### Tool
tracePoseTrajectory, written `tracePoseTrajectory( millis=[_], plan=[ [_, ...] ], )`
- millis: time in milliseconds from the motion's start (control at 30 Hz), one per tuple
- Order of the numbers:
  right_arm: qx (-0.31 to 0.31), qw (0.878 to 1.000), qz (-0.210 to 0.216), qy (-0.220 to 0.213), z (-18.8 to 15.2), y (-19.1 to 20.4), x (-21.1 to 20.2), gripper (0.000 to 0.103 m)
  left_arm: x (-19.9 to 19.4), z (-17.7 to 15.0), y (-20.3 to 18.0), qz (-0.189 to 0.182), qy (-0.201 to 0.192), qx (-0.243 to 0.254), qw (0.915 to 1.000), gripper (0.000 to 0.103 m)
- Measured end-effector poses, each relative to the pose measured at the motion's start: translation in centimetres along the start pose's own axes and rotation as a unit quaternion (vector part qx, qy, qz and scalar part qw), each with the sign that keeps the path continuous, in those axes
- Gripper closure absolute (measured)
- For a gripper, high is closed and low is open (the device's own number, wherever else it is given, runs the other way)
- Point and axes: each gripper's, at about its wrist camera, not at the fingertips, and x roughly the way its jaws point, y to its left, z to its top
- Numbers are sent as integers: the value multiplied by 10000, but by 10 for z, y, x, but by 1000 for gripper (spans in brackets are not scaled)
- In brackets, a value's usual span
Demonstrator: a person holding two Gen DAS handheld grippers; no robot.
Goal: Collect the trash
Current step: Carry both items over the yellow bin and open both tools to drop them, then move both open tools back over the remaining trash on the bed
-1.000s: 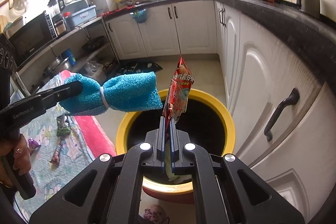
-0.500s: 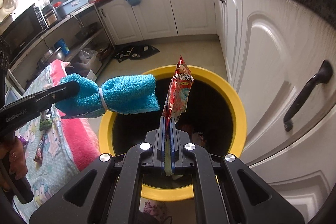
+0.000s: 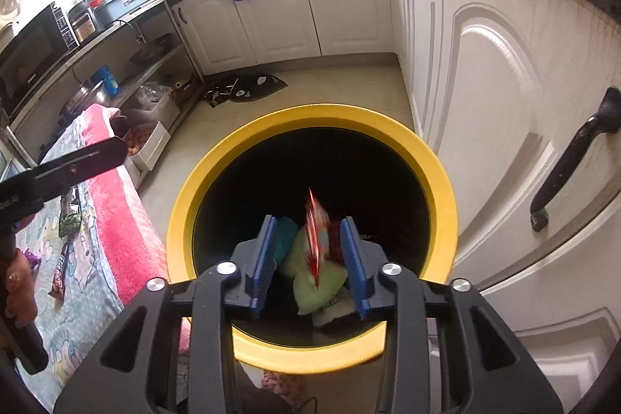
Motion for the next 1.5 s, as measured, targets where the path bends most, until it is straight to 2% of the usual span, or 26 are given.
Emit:
tracePoseTrajectory(
  millis=[67, 133, 300, 333, 567, 1000, 1500],
  plan=[
    [22, 10000, -19, -59, -1, 1, -5, 59, -8, 0, 1, 23, -76, -10, 10000, 52],
    [16, 9999, -56, -141, -2, 3, -12, 55, -17, -1, 1, 36, -155, -11, 9999, 45],
    [-47, 9993, -118, -348, -4, 8, -30, 43, -45, -2, 4, 156, -401, -85, 9990, 13],
    [-54, 9990, -115, -422, -3, 11, -35, 41, -50, -3, 5, 170, -434, -102, 9989, 11],
    [-179, 9970, -77, -750, 1, 30, -64, 32, -88, -9, 11, 473, -738, -138, 9961, 11],
    [-521, 9902, 235, -1271, 6, 73, -115, 27, -161, -29, 32, 882, -1298, -347, 9870, 11],
    [-1041, 9820, 725, -1402, -1, 141, -134, 25, -221, -63, 66, 1368, -1621, -580, 9755, 11]
  ],
)
